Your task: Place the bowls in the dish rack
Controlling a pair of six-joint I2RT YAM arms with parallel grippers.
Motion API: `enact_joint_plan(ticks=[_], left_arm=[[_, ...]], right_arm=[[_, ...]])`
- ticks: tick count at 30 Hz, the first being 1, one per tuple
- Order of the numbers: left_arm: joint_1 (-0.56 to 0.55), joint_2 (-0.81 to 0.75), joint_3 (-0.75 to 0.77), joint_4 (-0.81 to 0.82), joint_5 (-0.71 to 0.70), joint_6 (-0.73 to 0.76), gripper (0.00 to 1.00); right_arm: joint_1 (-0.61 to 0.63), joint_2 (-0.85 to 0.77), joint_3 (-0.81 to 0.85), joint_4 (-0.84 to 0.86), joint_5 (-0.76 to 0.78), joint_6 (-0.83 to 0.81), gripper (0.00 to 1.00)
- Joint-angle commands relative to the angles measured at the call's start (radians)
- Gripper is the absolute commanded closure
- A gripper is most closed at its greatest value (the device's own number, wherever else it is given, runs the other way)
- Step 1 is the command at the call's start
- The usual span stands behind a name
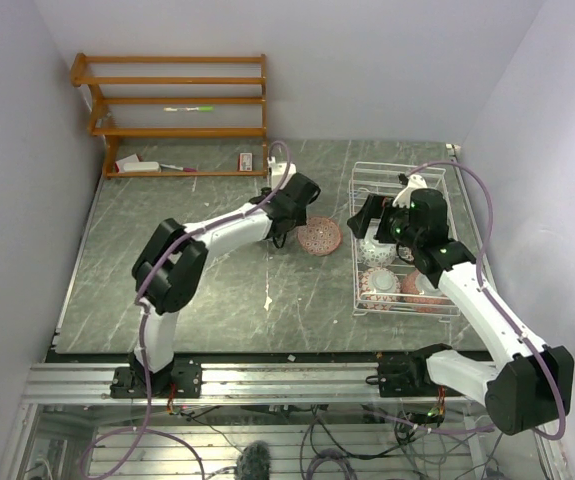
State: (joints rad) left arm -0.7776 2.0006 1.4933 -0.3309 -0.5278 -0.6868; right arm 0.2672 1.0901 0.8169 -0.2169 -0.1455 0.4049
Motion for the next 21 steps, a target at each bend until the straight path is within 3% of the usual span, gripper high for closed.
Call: enact_joint_plan(ticks=[1,5,12,16,21], left_arm=[[-0.01,-0.163,-0.023,-0.053,-0.119,0.022,0.3],[0.007,-0.33,-0.118,-0.141,-0.238,-0.002,0.23],[0.064,-0.769,-0.445,-0.2,-0.278,-0.027,0.22],[0.066,-0.939,-0.506,-0.273,-0.277,-0.023,0.22],[0.065,-1.059,-0.534,-0.35,-0.299,-0.028,0.22]], right_arm=[[0.013,-0.024,0.039,-0.011,-0.052,-0.025,0.01],[0.132,0.026,0.076,-0.021,-0.004,-0.031,0.04],[0.288,0.175,0.107,0.011,0.063,-0.025,0.06],[0.349,0.319,0.168,-0.014,0.103,-0.06,0.11],[0.451,0.479,0.268,-0.067,0.282,-0.1,0.12]])
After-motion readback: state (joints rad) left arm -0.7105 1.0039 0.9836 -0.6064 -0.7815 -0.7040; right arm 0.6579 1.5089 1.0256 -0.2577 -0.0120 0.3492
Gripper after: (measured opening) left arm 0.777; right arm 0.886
